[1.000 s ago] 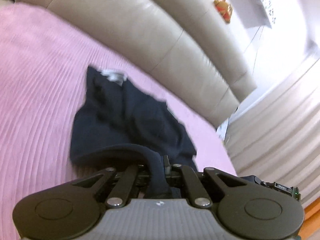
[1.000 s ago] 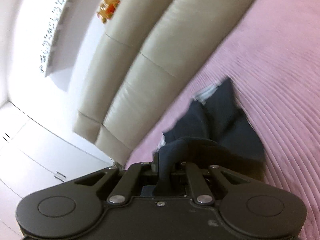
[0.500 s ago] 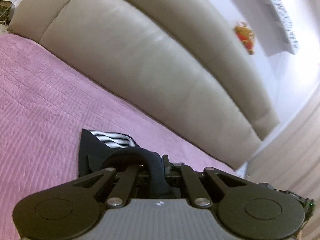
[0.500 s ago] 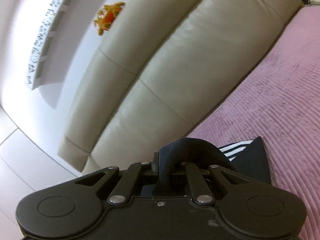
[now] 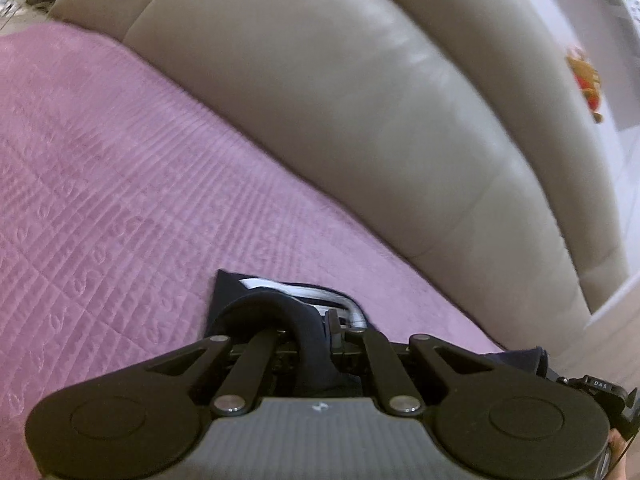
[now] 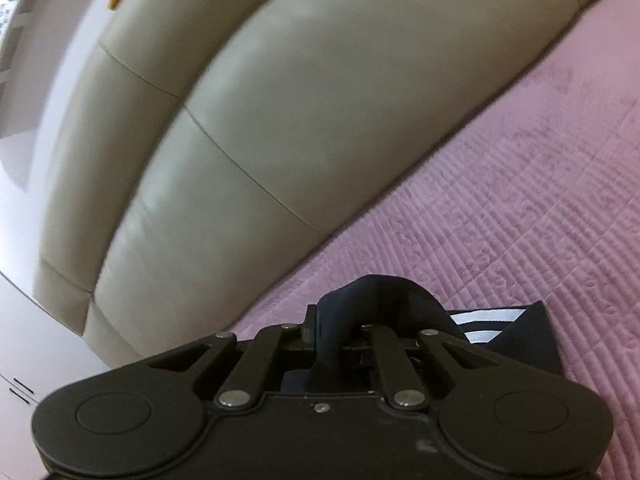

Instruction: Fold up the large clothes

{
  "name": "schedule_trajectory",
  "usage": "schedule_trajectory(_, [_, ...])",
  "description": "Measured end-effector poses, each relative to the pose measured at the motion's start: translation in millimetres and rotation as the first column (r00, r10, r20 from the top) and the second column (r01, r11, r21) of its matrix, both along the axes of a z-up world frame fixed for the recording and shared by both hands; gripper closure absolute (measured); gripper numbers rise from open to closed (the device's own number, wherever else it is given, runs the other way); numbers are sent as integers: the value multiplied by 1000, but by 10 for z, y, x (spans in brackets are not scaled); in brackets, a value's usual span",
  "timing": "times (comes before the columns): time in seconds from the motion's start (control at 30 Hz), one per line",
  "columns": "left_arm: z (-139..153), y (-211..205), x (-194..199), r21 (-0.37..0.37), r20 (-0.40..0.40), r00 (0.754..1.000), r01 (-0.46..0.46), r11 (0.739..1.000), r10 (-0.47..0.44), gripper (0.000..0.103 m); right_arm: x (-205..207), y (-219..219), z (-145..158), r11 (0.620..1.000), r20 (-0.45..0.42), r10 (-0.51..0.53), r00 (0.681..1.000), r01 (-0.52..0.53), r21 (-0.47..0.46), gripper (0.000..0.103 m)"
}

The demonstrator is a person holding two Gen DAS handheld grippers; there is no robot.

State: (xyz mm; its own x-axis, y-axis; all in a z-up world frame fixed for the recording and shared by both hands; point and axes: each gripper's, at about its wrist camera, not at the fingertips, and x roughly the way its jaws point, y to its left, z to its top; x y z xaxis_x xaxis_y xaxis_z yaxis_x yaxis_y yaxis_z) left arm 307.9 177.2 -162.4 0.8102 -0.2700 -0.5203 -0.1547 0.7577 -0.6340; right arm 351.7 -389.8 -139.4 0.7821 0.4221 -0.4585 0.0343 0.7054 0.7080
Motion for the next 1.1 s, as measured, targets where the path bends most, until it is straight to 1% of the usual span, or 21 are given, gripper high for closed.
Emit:
schedule_trajectory(0.07, [-106,49,73,-35,-24,1000,-1,999,0,92,62,-22,-112,1000,-4,-17,1000,17,26,89])
schedule_trajectory(0.13, [-157,105,125,-92,-41,999,1,996,-5,87,55,-49,-158,999,2,-21,1000,21,30,59])
schedule_trajectory(0.17, [-151,122,128,-104,-35,999,6,995,-10,84,24,-56,-140,999,28,-32,999,32,14,27])
schedule_trajectory(0.2, [-119,132,116,-102,-21,1000,14,995,-17,76,-40,-72,-98,999,68,-50,996,51,-8,18])
schedule_trajectory(0.23, [-71,132,88,-85,0,1000,20,996,-20,71,-126,-103,-57,997,118,-71,990,74,-22,18])
schedule_trajectory(0.33, [153,89,-123,32,110,994,-16,999,12,24,-281,-159,10,999,153,-23,988,28,-30,18])
schedule_trajectory(0.4, [292,22,-289,133,184,982,-61,989,36,20,-380,-26,9,987,129,84,988,-65,-148,18])
schedule_trajectory(0.43, [332,-19,-336,166,202,979,-47,985,12,20,-429,77,-13,971,115,137,984,-111,-214,18])
schedule_trajectory(0.5, [344,-173,-363,236,200,974,59,970,-108,20,-509,363,-146,913,52,262,964,-230,-337,18])
schedule_trajectory(0.57, [256,-420,-342,327,152,950,210,921,-271,20,-500,637,-345,845,-44,331,943,-317,-431,18])
schedule_trajectory(0.63, [70,-734,-279,421,41,905,369,829,-423,20,-459,894,-523,781,-87,353,932,-345,-521,17])
schedule_trajectory(0.7, [-108,-980,-192,517,-61,887,420,746,-457,23,-360,1101,-588,742,-61,358,932,-323,-588,17])
schedule_trajectory(0.73, [-190,-1092,-117,569,-95,887,420,707,-451,25,-288,1167,-584,738,-44,358,933,-311,-598,17])
schedule_trajectory(0.8, [-279,-1199,56,618,-91,895,394,680,-436,24,-59,1260,-546,757,-13,355,935,-296,-582,20])
schedule_trajectory(0.87, [-285,-1251,305,639,-52,910,347,687,-411,26,145,1272,-476,785,30,317,948,-244,-569,20])
schedule_trajectory(0.9, [-246,-1239,417,651,-10,934,277,706,-357,30,220,1248,-419,807,63,274,960,-194,-558,20])
schedule_trajectory(0.97, [-129,-1131,602,637,80,976,105,764,-202,28,277,1174,-341,837,101,217,971,-132,-531,20])
schedule_trajectory(1.0, [-72,-1039,665,601,116,985,34,799,-129,23,273,1151,-317,843,105,201,974,-117,-526,19])
schedule_trajectory(1.03, [-40,-963,709,565,124,988,4,825,-90,21,260,1121,-310,845,100,200,975,-120,-521,19])
schedule_trajectory(1.07, [-19,-901,758,530,104,991,14,848,-81,21,229,1107,-314,846,92,211,973,-135,-515,19])
schedule_trajectory(1.1, [-11,-880,789,510,74,992,51,858,-103,20,178,1103,-307,845,85,229,970,-154,-512,19])
